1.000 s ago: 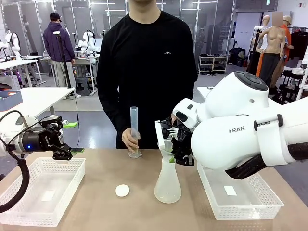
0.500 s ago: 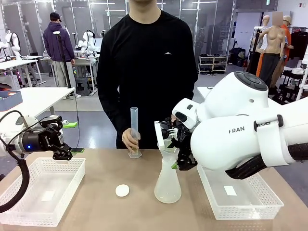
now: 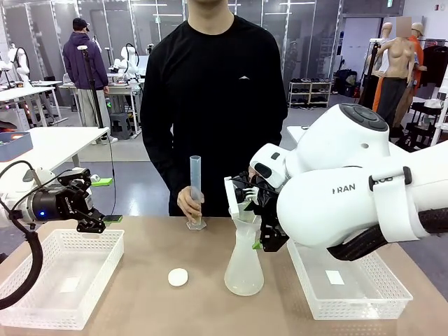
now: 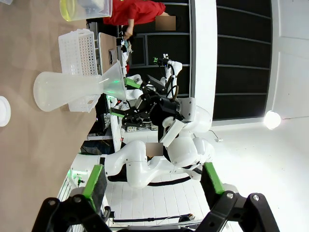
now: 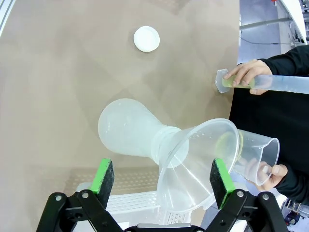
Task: Prepare the solutions needed for the experiment.
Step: Pick up the Plastic Funnel and insert it into the Big flask, then once the solution is in the Big flask , pick up the Plastic Funnel and place it back into the right Organizing basket.
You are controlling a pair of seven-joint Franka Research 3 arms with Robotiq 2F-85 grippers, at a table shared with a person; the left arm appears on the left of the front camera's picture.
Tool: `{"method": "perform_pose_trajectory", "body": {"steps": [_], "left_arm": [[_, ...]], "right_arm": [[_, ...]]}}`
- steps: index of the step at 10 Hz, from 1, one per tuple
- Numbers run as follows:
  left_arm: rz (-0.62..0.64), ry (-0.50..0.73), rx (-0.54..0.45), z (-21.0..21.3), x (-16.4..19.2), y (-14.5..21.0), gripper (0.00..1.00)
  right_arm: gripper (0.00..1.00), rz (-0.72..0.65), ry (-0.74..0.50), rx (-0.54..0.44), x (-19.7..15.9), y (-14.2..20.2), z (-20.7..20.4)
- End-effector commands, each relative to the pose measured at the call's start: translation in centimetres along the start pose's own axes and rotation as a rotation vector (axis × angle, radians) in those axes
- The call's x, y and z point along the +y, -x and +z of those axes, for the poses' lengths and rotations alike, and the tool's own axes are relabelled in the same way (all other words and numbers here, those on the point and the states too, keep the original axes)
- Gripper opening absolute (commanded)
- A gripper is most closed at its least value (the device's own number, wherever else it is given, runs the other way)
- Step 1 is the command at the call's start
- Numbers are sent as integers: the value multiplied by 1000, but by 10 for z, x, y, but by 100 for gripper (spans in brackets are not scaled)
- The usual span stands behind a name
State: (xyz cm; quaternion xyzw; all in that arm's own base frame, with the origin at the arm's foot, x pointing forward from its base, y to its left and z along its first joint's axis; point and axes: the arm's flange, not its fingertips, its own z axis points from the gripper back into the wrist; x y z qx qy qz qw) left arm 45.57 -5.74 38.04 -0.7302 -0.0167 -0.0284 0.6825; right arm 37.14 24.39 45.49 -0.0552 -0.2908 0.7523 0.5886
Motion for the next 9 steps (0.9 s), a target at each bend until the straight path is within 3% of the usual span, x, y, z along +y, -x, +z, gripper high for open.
{"method": "perform_pose_trajectory", "body": {"steps": [1,9], "left_arm": [[-3,3,6,1,-2,0,100],[-3,3,6,1,-2,0,100]], "right_arm": [[100,-3,6,-1,0,1,0],[97,-1,1,1,0,0,0]]}}
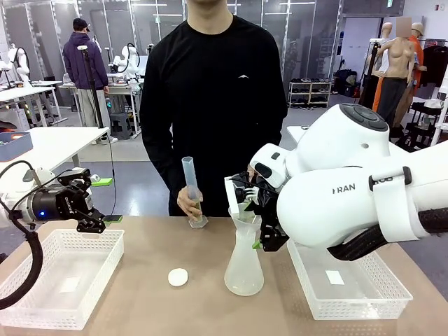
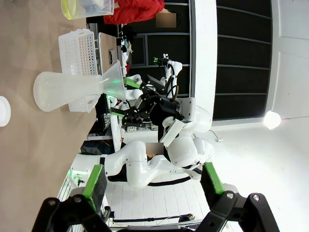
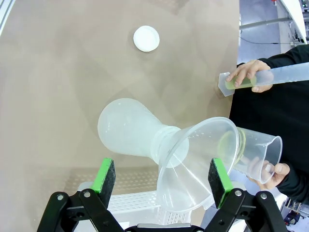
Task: Prepare the solutions needed for the experiment.
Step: Once the solution is in the Big flask , pick up the Plastic Funnel and place it back into the right Organizing basket.
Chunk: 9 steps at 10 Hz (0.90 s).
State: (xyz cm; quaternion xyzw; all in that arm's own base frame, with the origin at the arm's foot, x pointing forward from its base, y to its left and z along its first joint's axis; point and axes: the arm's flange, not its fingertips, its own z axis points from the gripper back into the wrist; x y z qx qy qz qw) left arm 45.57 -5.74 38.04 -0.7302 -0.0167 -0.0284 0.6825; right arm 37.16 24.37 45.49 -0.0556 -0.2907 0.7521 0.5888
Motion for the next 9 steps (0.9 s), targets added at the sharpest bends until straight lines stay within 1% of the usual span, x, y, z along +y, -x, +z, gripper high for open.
{"method": "perform_pose_trajectory", "body": {"steps": [1,2,4,5,7,9], "left_arm": [[-3,3,6,1,-2,0,100],[-3,3,6,1,-2,0,100],[-3,3,6,1,-2,0,100],[-3,3,6,1,-2,0,100],[-3,3,6,1,-2,0,100],[-3,3,6,1,-2,0,100]], "right_arm": [[100,56,-10,30,-1,-6,21],[100,4,36,42,-3,0,42],[100,-105,115,1,-8,24,77],[100,-206,141,-18,-10,42,92],[100,-551,106,14,-13,81,114],[100,-847,29,-5,-12,113,122]]}}
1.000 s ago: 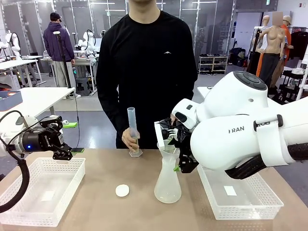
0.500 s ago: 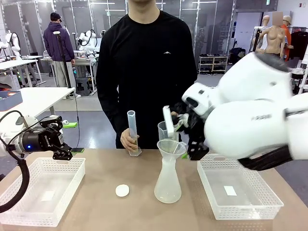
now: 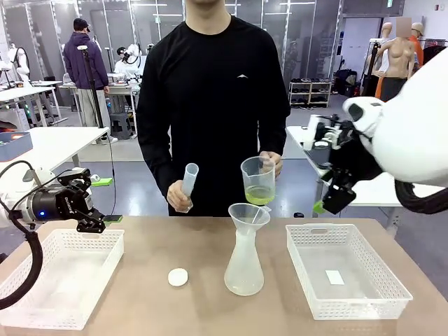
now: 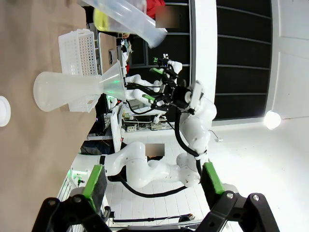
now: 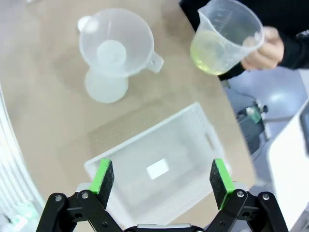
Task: Prepare the solutions needed for the experiment.
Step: Once the solution is in the Big flask , pick up the Plastic Funnel and place it back into the right Organizing basket.
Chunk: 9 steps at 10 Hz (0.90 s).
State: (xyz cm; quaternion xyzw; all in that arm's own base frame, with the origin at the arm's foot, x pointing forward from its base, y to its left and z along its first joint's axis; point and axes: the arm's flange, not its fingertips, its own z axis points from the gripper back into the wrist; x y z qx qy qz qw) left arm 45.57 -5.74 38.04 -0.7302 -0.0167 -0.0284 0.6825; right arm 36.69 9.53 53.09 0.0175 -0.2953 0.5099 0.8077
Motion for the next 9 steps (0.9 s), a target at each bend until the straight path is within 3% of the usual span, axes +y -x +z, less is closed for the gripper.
{"method": "perform_pose_trajectory", "body": {"steps": [1,3,4,5,9], "left_arm": [[-3,3,7,1,-2,0,100],[-3,3,7,1,-2,0,100],[-3,3,7,1,-2,0,100],[-3,3,7,1,-2,0,100],[-3,3,7,1,-2,0,100]], "right_arm": [[100,-286,-36,-17,-3,9,-1],[100,-387,-11,21,-4,17,-11],[100,-208,141,202,2,15,-7],[100,-325,-53,34,-11,25,-6],[100,-314,-16,64,-10,23,-7]]}}
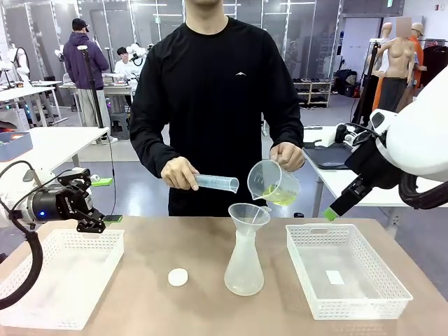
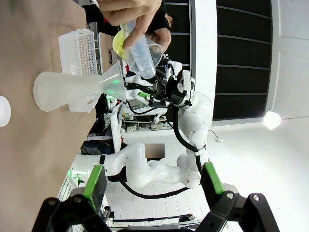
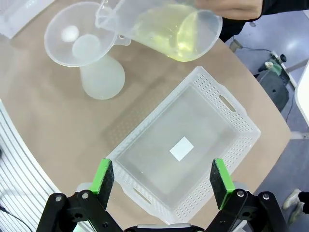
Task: Prepare the solutions needed for the experiment.
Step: Once the solution is in the Big flask , pick up the Plastic Funnel and place it back into the right Organizing basket.
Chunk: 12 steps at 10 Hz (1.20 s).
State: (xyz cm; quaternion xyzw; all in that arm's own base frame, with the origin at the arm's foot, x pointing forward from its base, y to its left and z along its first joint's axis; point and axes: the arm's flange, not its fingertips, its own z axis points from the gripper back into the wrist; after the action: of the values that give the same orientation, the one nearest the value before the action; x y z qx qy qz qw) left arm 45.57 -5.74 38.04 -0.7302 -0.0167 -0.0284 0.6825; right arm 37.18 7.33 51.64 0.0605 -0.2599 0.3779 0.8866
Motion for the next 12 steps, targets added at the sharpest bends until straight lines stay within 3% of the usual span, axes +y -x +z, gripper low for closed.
{"method": "perform_pose_trajectory", "body": {"steps": [1,3,5,7,10,12], "left_arm": [[-3,3,7,1,-2,0,100],[-3,3,7,1,-2,0,100],[-3,3,7,1,-2,0,100],[-3,3,7,1,-2,0,100],[-3,3,7,1,-2,0,100],[-3,3,7,1,-2,0,100]], "right_arm": [[100,-107,-114,-42,-17,8,-14],[100,-325,-249,-162,-44,35,-26],[100,-586,-465,-320,-60,58,-45],[100,-707,-697,-480,-72,72,-74],[100,-847,-903,-524,-78,80,-108],[100,-874,-1002,-409,-82,82,-119]]}}
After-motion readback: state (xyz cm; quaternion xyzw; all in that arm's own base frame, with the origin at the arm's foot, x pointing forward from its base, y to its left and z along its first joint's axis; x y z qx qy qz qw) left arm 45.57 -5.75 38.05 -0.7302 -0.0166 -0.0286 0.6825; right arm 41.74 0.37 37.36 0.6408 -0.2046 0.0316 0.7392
